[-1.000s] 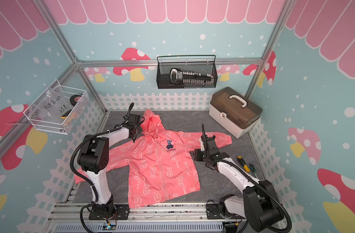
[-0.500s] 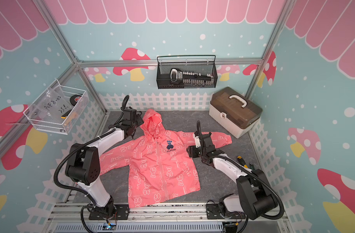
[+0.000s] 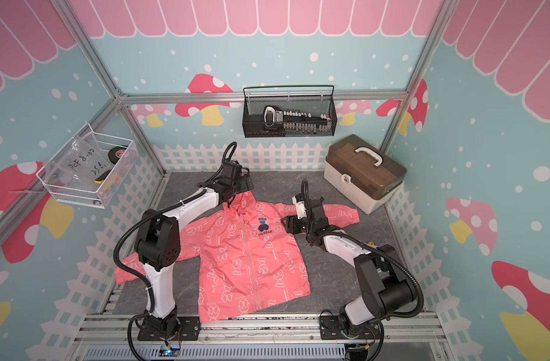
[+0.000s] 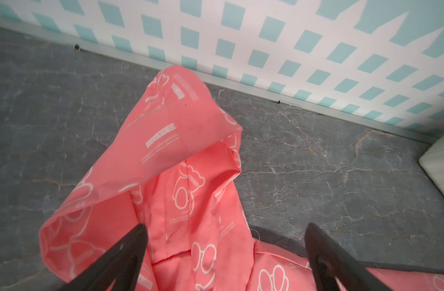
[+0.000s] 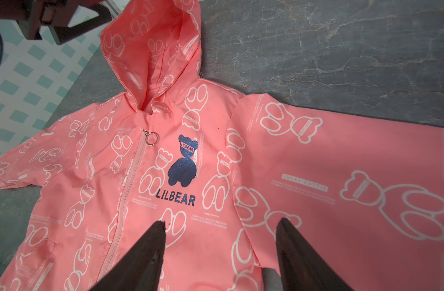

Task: Unzip the jacket
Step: Flatten out the jacket at the center of the board.

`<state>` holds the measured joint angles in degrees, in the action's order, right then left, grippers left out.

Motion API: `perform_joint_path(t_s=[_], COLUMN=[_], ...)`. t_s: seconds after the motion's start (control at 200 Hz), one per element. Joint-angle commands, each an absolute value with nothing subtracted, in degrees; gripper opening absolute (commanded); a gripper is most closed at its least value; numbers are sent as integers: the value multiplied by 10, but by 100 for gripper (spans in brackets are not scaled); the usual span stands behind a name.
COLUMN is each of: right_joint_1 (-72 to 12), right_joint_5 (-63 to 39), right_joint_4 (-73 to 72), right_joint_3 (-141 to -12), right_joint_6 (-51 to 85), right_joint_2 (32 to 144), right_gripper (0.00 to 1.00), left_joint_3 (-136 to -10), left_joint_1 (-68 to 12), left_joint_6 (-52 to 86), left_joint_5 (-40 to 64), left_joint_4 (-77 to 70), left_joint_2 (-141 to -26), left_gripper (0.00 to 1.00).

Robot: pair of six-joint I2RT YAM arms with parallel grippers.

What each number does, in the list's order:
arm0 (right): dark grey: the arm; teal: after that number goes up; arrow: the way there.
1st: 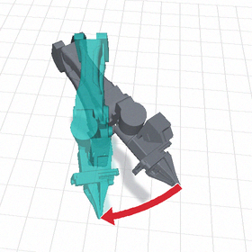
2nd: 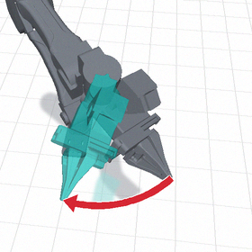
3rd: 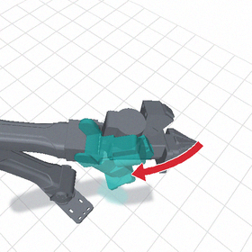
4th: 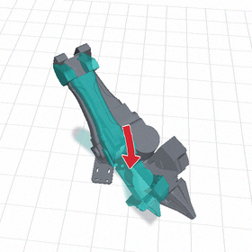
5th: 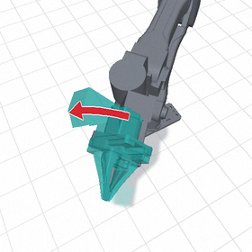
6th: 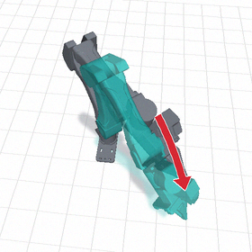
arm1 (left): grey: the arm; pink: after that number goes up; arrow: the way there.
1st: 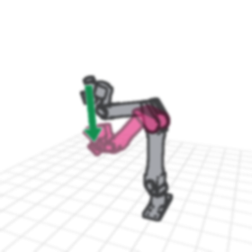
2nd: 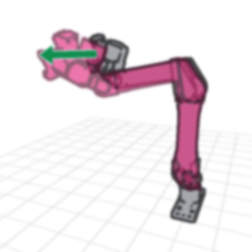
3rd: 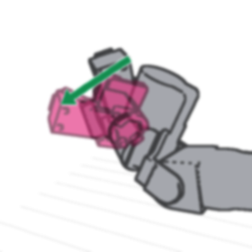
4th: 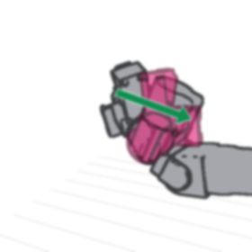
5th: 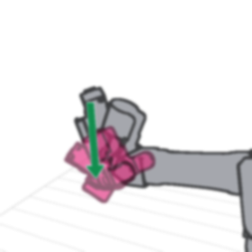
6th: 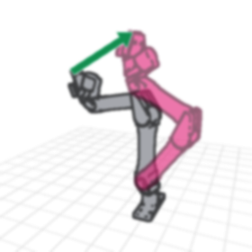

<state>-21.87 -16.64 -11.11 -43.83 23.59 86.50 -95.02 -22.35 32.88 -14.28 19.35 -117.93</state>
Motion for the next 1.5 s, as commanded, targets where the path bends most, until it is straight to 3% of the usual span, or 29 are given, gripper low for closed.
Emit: perform_joint_path(t_s=[0.0, 0.21, 0.43, 0.505, 0.655, 0.741, 0.806, 0.956, 1.071, 1.136, 1.181, 1.266, 1.306, 1.346, 1.491], right_joint_1=[-224, -228, -229, -229, -229, -230, -230, -229, -229, -230, -230, -230, -230, -230, -233], right_joint_5=[-166, -164, -165, -171, -180, -179, -178, -184, -202, -208, -203, -196, -200, -204, -217], right_joint_4=[-129, -127, -118, -118, -120, -126, -132, -162, -188, -205, -222, -256, -258, -259, -273], right_joint_3=[-416, -395, -382, -381, -387, -393, -402, -437, -483, -513, -528, -555, -572, -587, -598], right_joint_6=[230, 225, 214, 212, 204, 198, 195, 187, 162, 140, 128, 116, 114, 118, 141], right_joint_2=[855, 828, 813, 813, 820, 827, 838, 869, 910, 939, 956, 985, 997, 1007, 1024], right_gripper=[71, 73, 73, 73, 73, 72, 70, 69, 70, 71, 73, 77, 84, 87, 90], left_joint_3=[-944, -906, -957, -978, -998, -979, -955, -868, -793, -768, -754, -733, -728, -722, -709], left_joint_1=[-207, -184, -170, -160, -140, -131, -122, -95, -75, -69, -69, -73, -77, -84, -119], left_joint_6=[478, 642, 701, 716, 710, 686, 667, 648, 654, 662, 669, 691, 701, 714, 767], left_joint_5=[-131, -109, -117, -108, -76, -60, -34, 44, 94, 125, 137, 139, 134, 123, 51], left_joint_4=[194, 62, 21, 18, 7, 8, 1, -36, -89, -114, -123, -139, -144, -152, -192], left_joint_2=[-1192, -1222, -1276, -1295, -1300, -1275, -1253, -1204, -1175, -1166, -1160, -1146, -1140, -1134, -1105], left_gripper=[99, 99, 96, 85, 53, 28, 16, 6, 5, 9, 20, 53, 67, 98, 100])
